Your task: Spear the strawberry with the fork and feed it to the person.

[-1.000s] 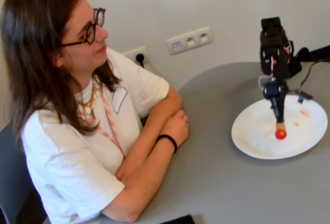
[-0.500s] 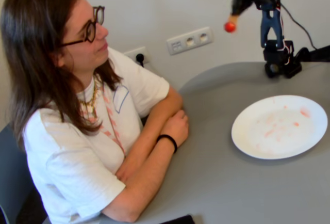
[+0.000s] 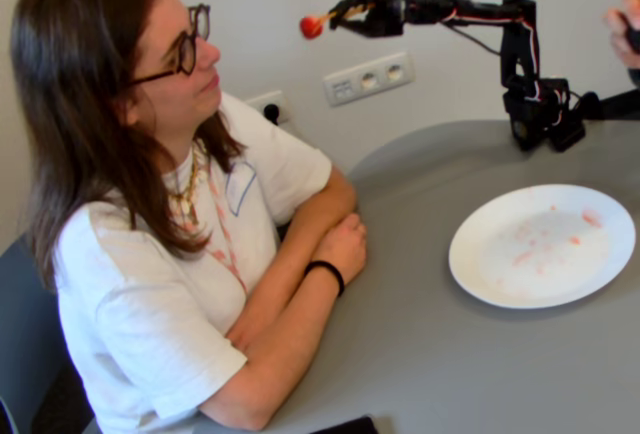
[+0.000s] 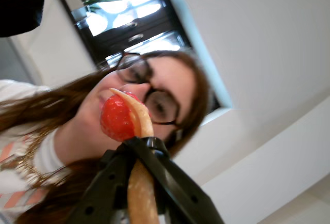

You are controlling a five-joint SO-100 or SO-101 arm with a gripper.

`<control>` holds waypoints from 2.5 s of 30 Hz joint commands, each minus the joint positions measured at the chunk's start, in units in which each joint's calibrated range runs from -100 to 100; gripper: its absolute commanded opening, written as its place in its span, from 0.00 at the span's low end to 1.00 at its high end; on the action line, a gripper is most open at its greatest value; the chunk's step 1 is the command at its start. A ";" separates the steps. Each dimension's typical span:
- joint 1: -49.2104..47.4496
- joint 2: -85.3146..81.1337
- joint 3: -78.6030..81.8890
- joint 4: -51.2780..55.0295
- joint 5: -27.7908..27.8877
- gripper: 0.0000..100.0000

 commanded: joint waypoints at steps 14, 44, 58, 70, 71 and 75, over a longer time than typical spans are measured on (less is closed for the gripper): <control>8.83 34.68 -31.88 -17.24 -3.27 0.01; 7.26 -3.35 -47.57 61.09 -2.90 0.01; -18.26 -48.51 -28.36 97.64 -2.79 0.01; -30.73 -89.25 49.64 64.13 -1.43 0.01; -30.73 -89.17 54.60 57.34 -1.48 0.01; -30.43 -89.25 71.01 36.54 -1.43 0.01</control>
